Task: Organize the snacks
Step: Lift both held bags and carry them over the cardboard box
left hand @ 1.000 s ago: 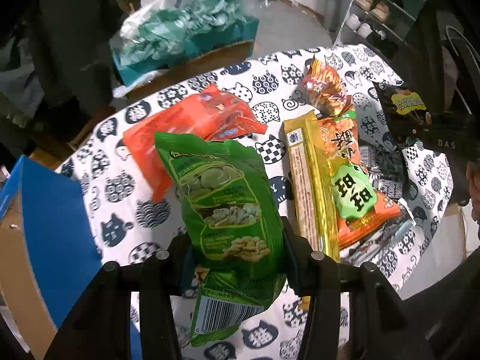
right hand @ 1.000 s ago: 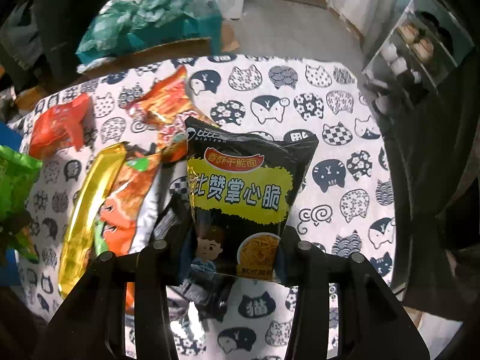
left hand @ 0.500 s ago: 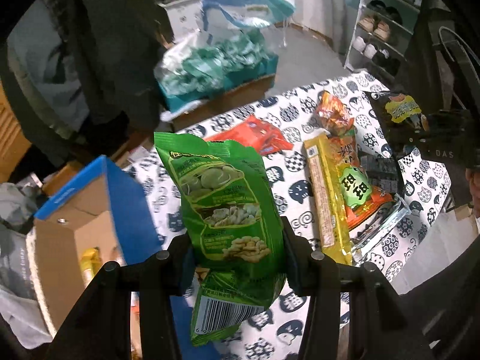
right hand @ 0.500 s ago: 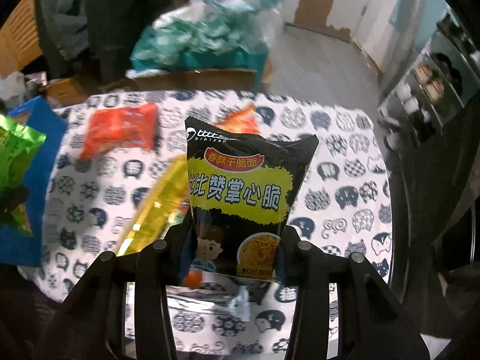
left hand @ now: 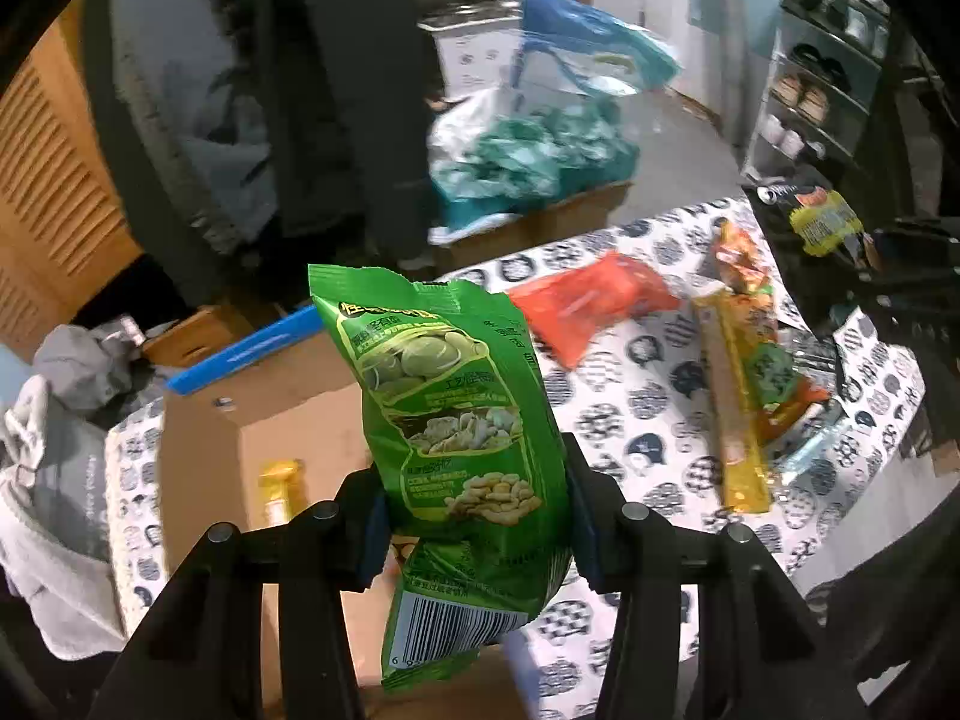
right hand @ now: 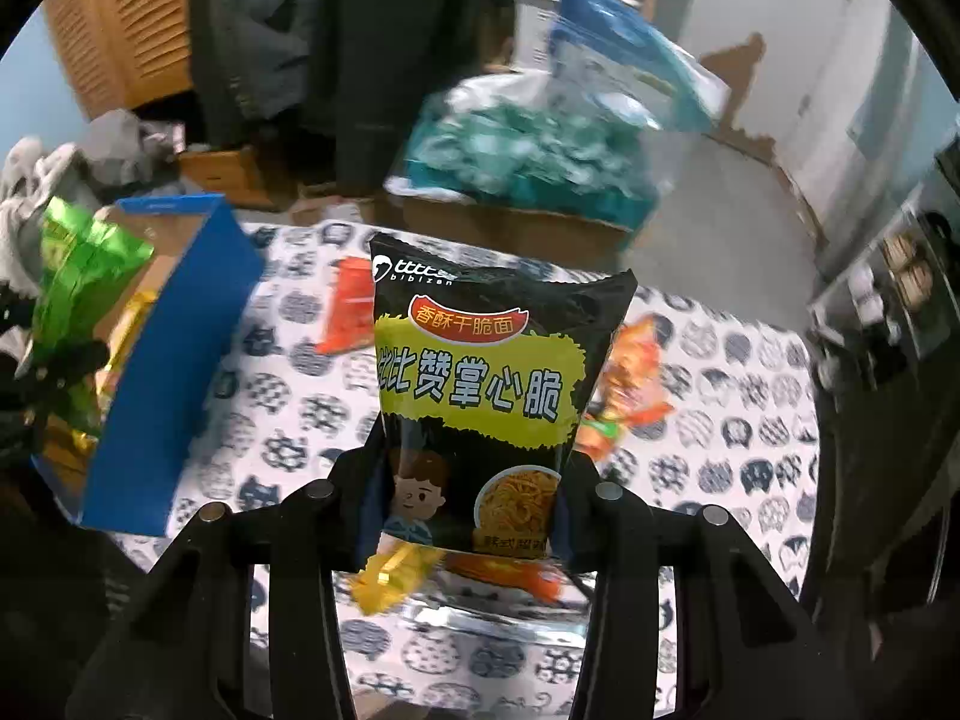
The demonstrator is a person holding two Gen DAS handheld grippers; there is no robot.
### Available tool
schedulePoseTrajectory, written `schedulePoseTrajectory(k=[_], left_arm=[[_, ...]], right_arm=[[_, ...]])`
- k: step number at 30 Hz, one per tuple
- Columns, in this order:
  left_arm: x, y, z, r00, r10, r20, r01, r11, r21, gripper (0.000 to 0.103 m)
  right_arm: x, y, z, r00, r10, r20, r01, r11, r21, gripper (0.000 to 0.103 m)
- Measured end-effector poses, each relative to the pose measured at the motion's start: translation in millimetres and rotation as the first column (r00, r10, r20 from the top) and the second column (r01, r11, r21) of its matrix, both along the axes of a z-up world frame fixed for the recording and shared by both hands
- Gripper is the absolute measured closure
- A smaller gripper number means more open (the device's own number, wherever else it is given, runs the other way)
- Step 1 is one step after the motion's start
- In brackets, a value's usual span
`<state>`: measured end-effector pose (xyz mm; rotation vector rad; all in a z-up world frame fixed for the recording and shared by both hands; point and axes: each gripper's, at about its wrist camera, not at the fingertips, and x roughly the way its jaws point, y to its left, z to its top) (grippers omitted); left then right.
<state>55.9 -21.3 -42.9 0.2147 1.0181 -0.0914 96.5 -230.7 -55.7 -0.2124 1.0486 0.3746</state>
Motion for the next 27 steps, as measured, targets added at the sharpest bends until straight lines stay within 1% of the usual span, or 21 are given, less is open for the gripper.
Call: schedulePoseTrajectory(k=[4,8,11,15,18,22,27], left_arm=[[-4.2,24.2,0.9,0.999,0.039,0.006,-0.039,0.999,0.007,0.053],[-9.3,54.1,-5.1,0.996,0.091,0.006,-0.091,0.996,0.012,0.053],[-10.9,72.0,-13.2,0.992,0.124,-0.009,-0.124,0.992,0.001,0.053],[-14.8,95.6,-25.7,0.985,0.169,-0.032,-0.168,0.986,0.011,0.053],[-15.9,112.4,-36.1,0.978,0.200,-0.063,-0.201,0.979,-0.014,0.053],[-19.5,127.4,-48.7,0.970,0.228,-0.083,-0.227,0.974,0.014,0.053],[-22.3,144.8,-55.0,0.962,0.248,-0.113,-0.250,0.968,-0.009,0.053]], right_arm=[[-3.2,33.6,4.2,0.998,0.062,0.003,-0.062,0.998,-0.003,0.061],[-5.4,60.9,4.5,0.994,0.106,-0.001,-0.106,0.994,0.001,0.061],[-7.2,82.0,4.3,0.990,0.140,-0.005,-0.140,0.990,0.009,0.061],[-9.9,111.1,6.0,0.983,0.185,-0.010,-0.185,0.982,0.028,0.061],[-12.2,133.0,5.3,0.976,0.218,-0.017,-0.218,0.976,0.026,0.061],[-15.0,160.8,3.9,0.966,0.257,-0.026,-0.257,0.966,0.020,0.061],[-19.1,193.0,2.5,0.950,0.310,-0.028,-0.310,0.951,0.015,0.061]])
